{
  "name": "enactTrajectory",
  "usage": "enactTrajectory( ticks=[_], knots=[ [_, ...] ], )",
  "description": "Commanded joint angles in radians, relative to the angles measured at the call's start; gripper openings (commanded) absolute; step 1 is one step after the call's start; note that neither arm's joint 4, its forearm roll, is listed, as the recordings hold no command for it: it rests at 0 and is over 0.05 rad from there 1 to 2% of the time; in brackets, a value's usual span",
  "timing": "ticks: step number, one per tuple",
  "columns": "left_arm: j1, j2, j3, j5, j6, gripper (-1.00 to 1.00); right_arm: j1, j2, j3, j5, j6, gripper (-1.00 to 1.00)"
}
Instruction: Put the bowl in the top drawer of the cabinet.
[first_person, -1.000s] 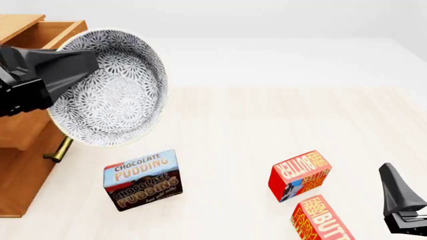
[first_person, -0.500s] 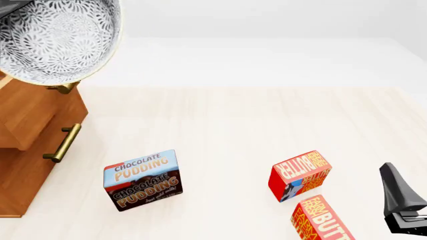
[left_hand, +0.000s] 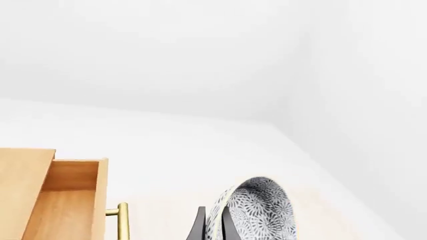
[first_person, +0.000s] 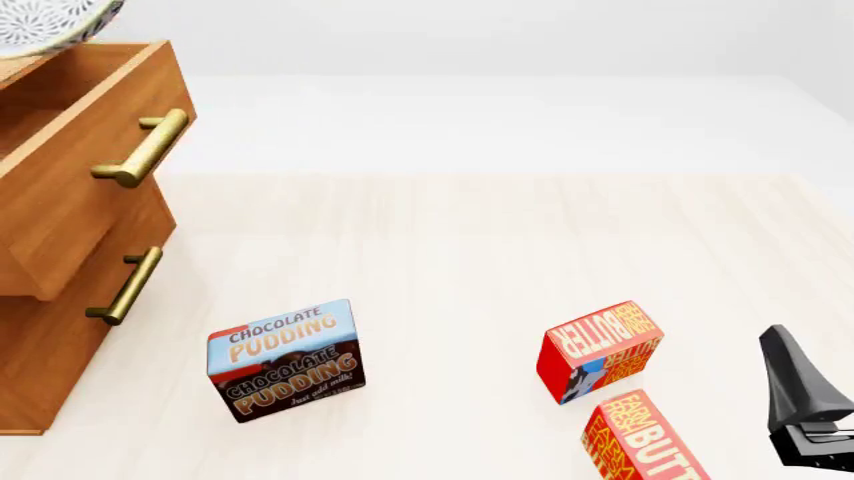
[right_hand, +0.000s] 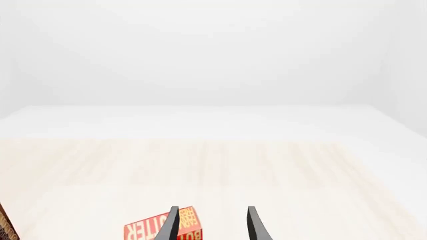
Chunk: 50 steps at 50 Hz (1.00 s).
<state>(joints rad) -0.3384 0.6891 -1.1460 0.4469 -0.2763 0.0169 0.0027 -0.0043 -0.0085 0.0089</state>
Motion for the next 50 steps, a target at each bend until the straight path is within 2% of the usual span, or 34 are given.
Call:
enactTrajectory(
  ticks=[1,6,7,8,9,13,18,22,24,50],
  knots=[
    [0.058,0.004,-0.037,-0.011,-0.013,-1.00,-0.002,0.001,0.000,0.003,0.007,1.00],
    [0.086,0.005,-0.050,-0.016,-0.035,-1.00,-0.001,0.001,0.000,0.003,0.007,1.00],
    [0.108,0.008,-0.052,-0.017,-0.082,-1.00,-0.001,0.001,0.000,0.002,0.007,1.00],
    [0.109,0.008,-0.060,-0.015,-0.086,-1.00,-0.001,0.001,0.000,0.003,0.007,1.00],
    [0.105,0.005,-0.070,-0.010,-0.056,-1.00,-0.001,0.001,0.000,0.003,0.007,1.00],
    [0.124,0.013,-0.068,-0.018,-0.063,-1.00,0.000,0.001,0.000,0.003,0.007,1.00],
    [0.166,0.016,-0.047,-0.041,-0.085,-1.00,0.000,0.001,0.000,0.003,0.008,1.00],
    [0.198,0.003,-0.030,-0.059,-0.140,-1.00,0.002,0.001,0.000,0.003,0.007,1.00],
    [0.247,-0.002,-0.017,-0.085,-0.169,-1.00,0.002,0.001,0.000,0.002,0.008,1.00],
    [0.360,-0.012,0.085,-0.179,-0.260,-1.00,-0.002,0.001,0.001,0.003,0.011,1.00]
  ],
)
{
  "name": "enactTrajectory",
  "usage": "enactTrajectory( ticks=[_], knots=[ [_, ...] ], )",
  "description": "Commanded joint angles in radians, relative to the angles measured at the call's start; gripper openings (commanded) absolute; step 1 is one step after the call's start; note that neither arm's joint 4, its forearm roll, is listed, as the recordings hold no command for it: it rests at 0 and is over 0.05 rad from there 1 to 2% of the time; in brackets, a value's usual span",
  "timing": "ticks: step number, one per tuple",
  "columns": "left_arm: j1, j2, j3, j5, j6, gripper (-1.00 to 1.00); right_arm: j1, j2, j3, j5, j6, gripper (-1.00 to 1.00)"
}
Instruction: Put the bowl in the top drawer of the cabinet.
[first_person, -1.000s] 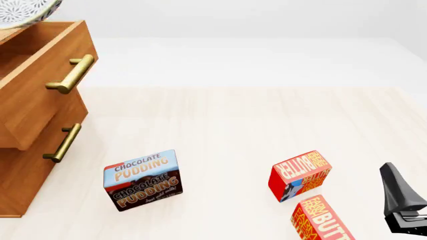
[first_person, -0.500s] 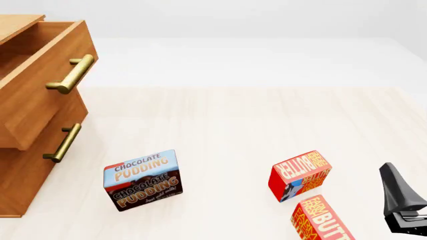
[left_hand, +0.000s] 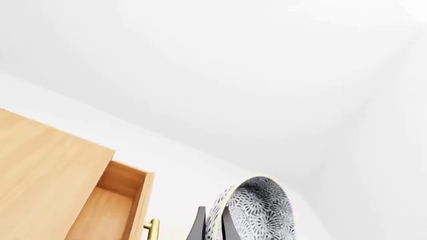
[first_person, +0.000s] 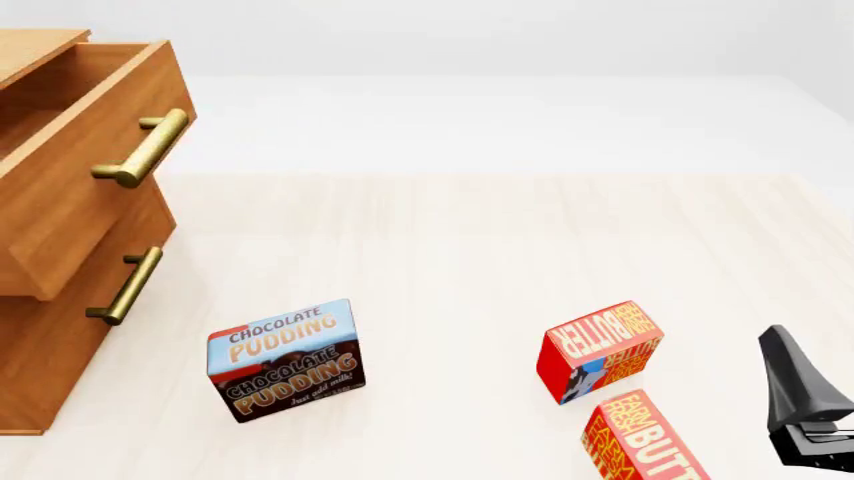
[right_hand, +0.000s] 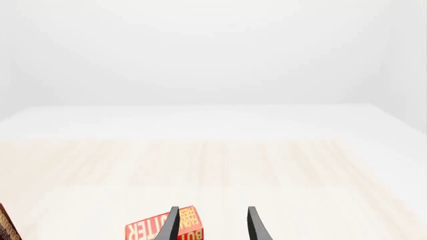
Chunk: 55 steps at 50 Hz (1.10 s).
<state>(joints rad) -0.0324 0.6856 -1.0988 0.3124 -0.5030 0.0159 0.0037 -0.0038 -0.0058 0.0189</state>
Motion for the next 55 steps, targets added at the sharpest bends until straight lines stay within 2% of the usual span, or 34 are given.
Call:
enactTrajectory(
  ticks=[1,7,29,55],
  knots=[
    [0.054,-0.009,0.038,-0.045,-0.033,-1.00,-0.001,0.000,0.000,0.000,0.001,1.00],
    [0.096,-0.010,0.042,-0.055,-0.043,-1.00,-0.003,0.000,0.000,0.000,0.002,1.00],
    [0.157,-0.054,0.086,-0.067,-0.093,-1.00,-0.001,-0.001,0.000,-0.002,0.003,1.00],
    [0.149,-0.056,0.087,-0.067,-0.083,-1.00,0.000,-0.001,0.000,-0.002,0.004,1.00]
  ],
)
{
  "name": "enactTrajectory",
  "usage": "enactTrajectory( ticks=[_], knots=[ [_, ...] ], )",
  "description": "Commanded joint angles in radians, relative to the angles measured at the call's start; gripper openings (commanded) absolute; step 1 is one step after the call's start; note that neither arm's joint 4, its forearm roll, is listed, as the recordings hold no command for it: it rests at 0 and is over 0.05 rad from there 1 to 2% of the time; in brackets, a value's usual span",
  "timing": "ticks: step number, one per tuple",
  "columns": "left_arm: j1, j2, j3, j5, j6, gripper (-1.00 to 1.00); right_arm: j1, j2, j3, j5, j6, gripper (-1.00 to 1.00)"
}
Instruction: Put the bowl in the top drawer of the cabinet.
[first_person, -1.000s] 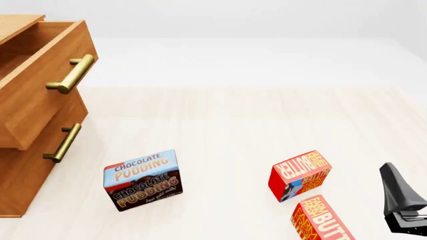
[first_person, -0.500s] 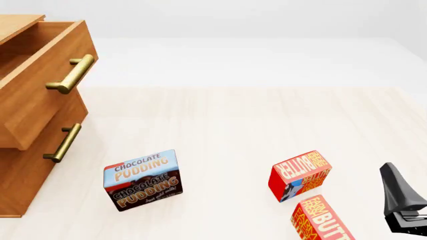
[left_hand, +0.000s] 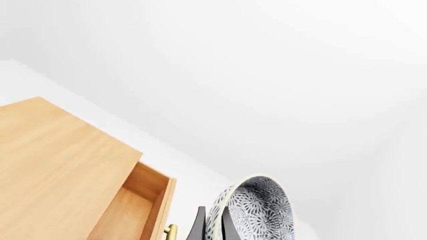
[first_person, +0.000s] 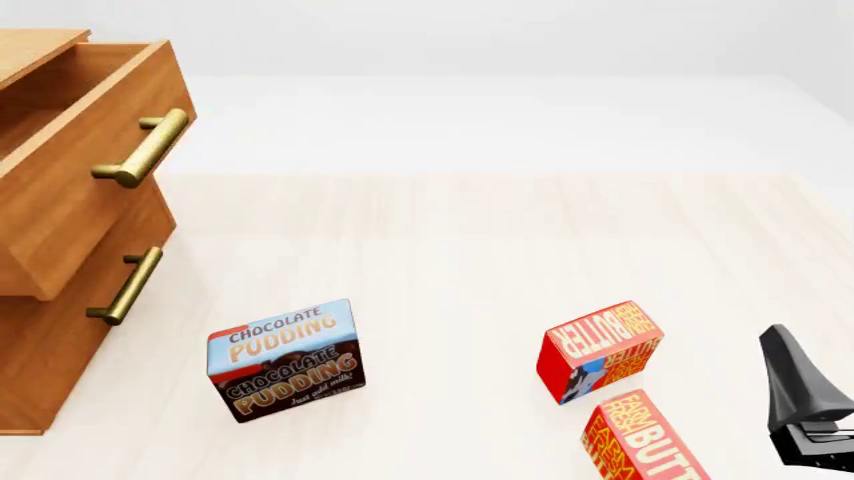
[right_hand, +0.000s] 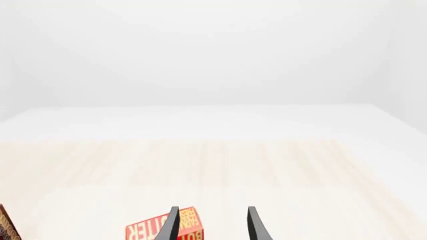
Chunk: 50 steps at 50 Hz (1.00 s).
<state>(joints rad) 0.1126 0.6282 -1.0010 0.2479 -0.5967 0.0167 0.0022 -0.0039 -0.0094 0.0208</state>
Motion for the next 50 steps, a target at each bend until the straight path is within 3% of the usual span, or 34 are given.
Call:
enactTrajectory(
  ticks=[1,6,22,29,40,50],
  knots=[
    [0.044,0.040,-0.027,0.003,0.017,-1.00,-0.003,0.000,0.000,0.001,0.003,1.00],
    [0.057,0.066,-0.027,0.006,0.001,-1.00,-0.002,0.001,0.000,0.003,0.004,1.00],
    [0.231,0.229,-0.088,-0.009,-0.059,-1.00,-0.001,0.001,0.000,0.002,0.005,1.00],
    [0.308,0.302,-0.122,0.018,-0.124,-1.00,0.002,0.001,0.000,0.001,0.005,1.00],
    [0.331,0.361,-0.119,0.084,-0.252,-1.00,-0.001,0.000,0.000,0.001,0.005,1.00],
    [0.353,0.402,-0.130,0.126,-0.314,-1.00,-0.002,0.000,0.000,0.001,0.007,1.00]
  ],
)
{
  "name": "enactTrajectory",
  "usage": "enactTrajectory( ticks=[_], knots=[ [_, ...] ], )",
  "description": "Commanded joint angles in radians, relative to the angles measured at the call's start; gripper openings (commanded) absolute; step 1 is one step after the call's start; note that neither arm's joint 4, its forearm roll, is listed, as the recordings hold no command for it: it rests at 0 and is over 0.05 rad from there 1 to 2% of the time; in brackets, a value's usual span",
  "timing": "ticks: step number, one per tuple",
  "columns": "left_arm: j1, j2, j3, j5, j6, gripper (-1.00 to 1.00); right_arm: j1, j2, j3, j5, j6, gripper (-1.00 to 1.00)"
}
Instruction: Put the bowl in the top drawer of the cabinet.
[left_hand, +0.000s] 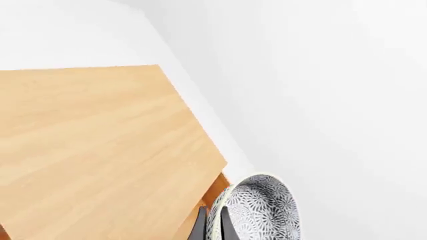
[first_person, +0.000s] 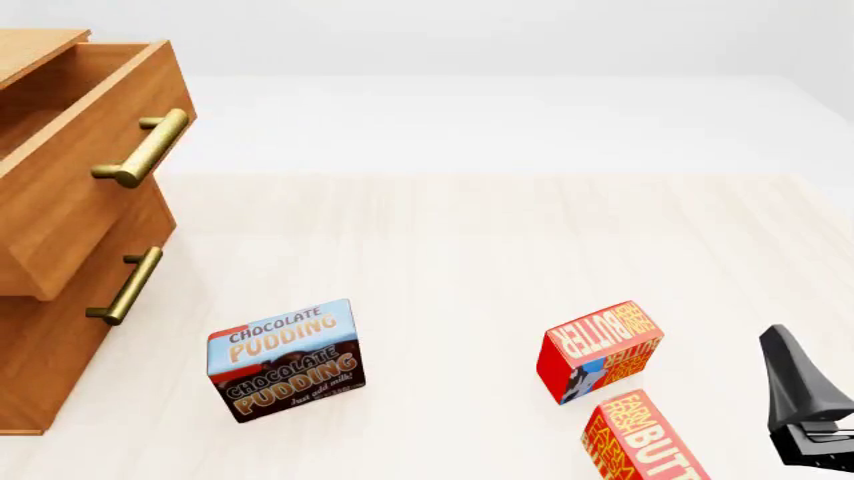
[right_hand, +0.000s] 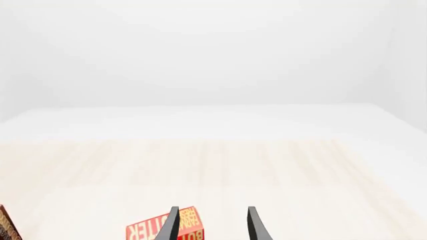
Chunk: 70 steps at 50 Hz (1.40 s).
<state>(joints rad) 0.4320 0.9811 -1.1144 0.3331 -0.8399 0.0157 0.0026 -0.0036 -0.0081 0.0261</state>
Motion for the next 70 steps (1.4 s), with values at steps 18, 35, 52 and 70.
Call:
enactTrajectory(
  ticks=[18,35,52,70],
  knots=[
    [0.105,0.196,-0.204,0.207,-0.043,-1.00,0.000,0.000,0.000,0.001,0.002,1.00],
    [0.133,0.332,-0.311,0.367,0.024,-1.00,0.000,0.001,0.000,0.002,0.002,1.00],
    [0.125,0.364,-0.329,0.407,-0.041,-1.00,-0.002,0.001,0.000,0.002,0.000,1.00],
    [0.134,0.359,-0.355,0.404,-0.047,1.00,-0.003,0.001,0.000,0.002,-0.001,1.00]
  ],
)
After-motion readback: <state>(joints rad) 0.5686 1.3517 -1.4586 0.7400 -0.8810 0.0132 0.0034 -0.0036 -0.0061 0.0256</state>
